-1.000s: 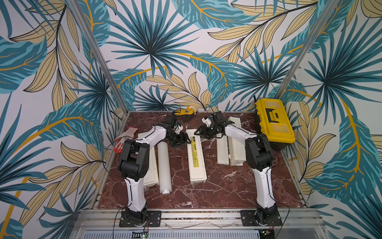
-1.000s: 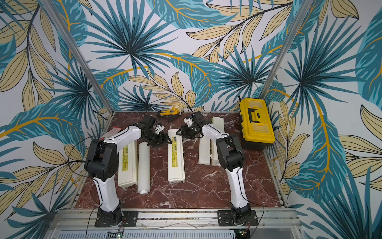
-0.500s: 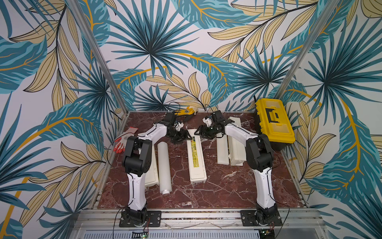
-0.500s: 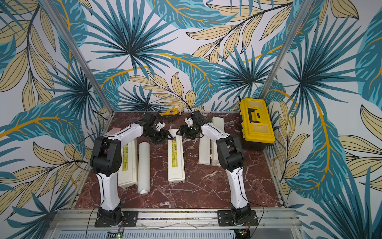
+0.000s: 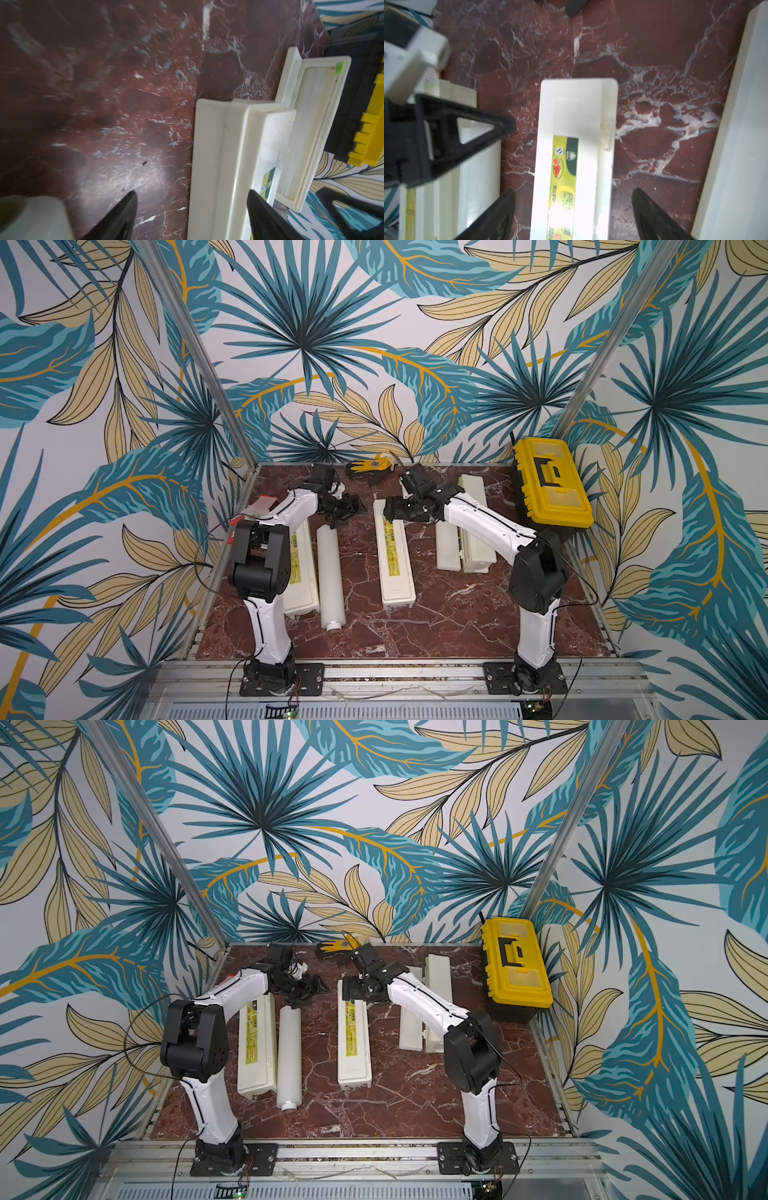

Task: Put plastic wrap rolls into dispensers
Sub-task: Open the lid of the plastic wrap cutting box.

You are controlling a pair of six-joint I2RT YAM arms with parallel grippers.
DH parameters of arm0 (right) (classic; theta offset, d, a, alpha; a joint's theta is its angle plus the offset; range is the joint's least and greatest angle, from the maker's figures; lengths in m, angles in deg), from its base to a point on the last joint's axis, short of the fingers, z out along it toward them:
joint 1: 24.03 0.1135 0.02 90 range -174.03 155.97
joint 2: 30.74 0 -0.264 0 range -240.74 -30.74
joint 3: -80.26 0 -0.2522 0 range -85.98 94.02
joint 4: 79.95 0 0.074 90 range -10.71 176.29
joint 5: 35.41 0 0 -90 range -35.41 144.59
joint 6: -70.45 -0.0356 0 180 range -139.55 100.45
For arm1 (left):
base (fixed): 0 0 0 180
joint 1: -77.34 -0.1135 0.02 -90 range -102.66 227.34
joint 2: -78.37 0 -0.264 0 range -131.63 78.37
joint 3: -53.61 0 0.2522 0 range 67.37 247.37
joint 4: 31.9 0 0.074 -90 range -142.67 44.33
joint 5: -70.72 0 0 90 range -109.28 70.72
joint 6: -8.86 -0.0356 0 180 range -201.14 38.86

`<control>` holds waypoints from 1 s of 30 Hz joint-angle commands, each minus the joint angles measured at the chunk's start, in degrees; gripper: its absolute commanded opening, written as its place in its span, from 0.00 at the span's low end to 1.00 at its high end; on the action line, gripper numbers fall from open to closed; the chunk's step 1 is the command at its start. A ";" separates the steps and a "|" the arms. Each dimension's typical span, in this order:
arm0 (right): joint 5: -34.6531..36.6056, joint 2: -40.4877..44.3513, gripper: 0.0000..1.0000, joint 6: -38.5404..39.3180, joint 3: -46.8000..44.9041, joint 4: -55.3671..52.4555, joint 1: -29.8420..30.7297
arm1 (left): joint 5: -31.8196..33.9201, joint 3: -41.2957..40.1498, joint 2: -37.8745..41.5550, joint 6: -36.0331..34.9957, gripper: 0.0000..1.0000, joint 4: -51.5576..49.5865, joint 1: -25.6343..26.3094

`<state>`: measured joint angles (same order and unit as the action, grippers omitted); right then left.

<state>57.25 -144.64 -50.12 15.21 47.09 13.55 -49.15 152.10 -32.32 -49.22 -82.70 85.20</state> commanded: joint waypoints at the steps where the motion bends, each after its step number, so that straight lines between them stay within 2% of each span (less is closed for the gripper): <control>1: 8.00 -2.97 0.90 -3.45 2.19 -8.19 2.19 | 0.98 -2.86 2.92 0.27 0.84 -0.70 -0.61; 9: 10.74 -8.35 0.91 -5.80 6.89 -13.89 5.26 | 1.47 -6.16 4.17 -1.23 0.84 -0.93 -0.69; 21: 9.60 -13.17 0.90 -6.73 11.79 -17.46 6.58 | 1.89 -8.29 4.95 -1.80 0.85 -0.94 -0.74; 26: 9.24 -15.51 0.80 -7.23 14.71 -20.37 6.68 | 1.90 -8.25 5.33 -1.47 0.84 -0.93 -0.66; 30: 8.10 -13.42 0.72 -6.95 14.04 -18.48 6.68 | 1.85 -8.35 5.84 -1.29 0.85 -0.89 -0.27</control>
<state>66.30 -158.11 -56.61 29.72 30.55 20.16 -47.59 145.17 -29.09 -50.00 -83.25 84.61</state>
